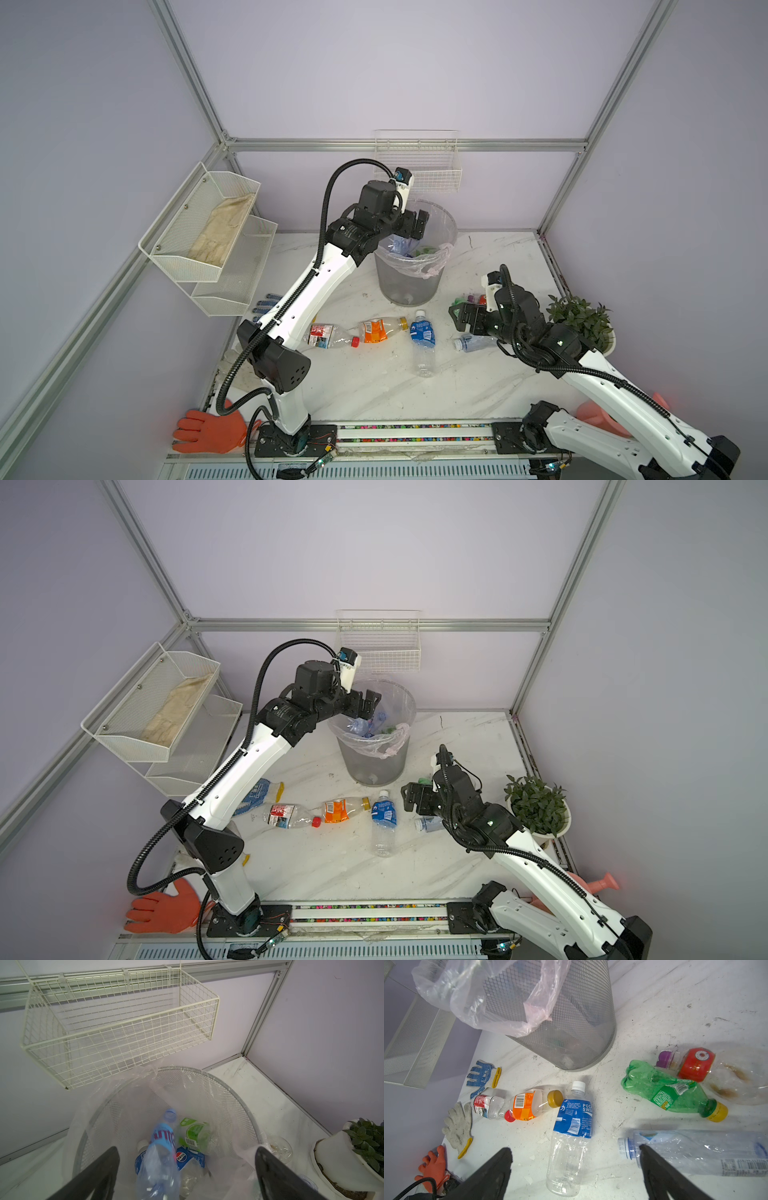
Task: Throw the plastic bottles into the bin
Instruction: 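Open the left gripper to drop the bottle into the bin, then withdraw left gripper toward robot while right gripper moves over blue-labelled bottle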
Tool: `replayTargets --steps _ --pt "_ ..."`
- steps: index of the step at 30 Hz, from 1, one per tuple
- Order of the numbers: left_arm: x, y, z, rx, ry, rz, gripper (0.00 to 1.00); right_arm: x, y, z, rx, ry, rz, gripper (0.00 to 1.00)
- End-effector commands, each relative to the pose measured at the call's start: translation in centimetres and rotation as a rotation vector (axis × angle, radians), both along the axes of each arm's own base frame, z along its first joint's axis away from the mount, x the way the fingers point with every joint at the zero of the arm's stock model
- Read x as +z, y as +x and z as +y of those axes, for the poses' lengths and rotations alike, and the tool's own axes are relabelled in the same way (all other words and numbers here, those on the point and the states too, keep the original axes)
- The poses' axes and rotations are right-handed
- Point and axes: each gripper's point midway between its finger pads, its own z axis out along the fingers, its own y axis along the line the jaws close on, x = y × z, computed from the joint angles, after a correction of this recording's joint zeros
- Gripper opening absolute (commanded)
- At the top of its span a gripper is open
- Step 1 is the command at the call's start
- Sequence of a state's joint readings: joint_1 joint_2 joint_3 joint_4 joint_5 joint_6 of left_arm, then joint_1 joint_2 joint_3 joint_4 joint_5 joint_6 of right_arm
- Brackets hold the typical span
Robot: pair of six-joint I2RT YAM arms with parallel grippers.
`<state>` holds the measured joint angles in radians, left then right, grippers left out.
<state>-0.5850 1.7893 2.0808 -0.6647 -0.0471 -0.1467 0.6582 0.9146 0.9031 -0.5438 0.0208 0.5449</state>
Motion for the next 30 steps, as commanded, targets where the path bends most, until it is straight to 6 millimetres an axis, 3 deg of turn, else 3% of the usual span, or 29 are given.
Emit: replayTargets --steps 1,9,17,24,30 --pt "8.3 -3.3 1.7 -0.013 -0.125 -0.138 1.0 0.5 0.0 -0.1 0.002 -0.007 -0.007 0.97" --pt "8.2 -6.2 3.1 -0.017 -0.134 -0.146 1.0 0.2 0.2 0.2 0.006 -0.005 -0.004 0.97" --pt "6.6 -10.4 5.6 -0.008 -0.157 -0.149 1.0 0.0 0.4 0.4 0.006 -0.008 0.003 0.97" --pt "3.2 -13.7 8.4 0.042 -0.197 -0.107 1.0 -0.2 0.7 1.0 0.023 -0.006 0.019 0.97" --pt "-2.4 -16.6 10.6 0.092 -0.231 -0.014 1.0 -0.5 1.0 1.7 0.04 -0.004 0.035 0.97"
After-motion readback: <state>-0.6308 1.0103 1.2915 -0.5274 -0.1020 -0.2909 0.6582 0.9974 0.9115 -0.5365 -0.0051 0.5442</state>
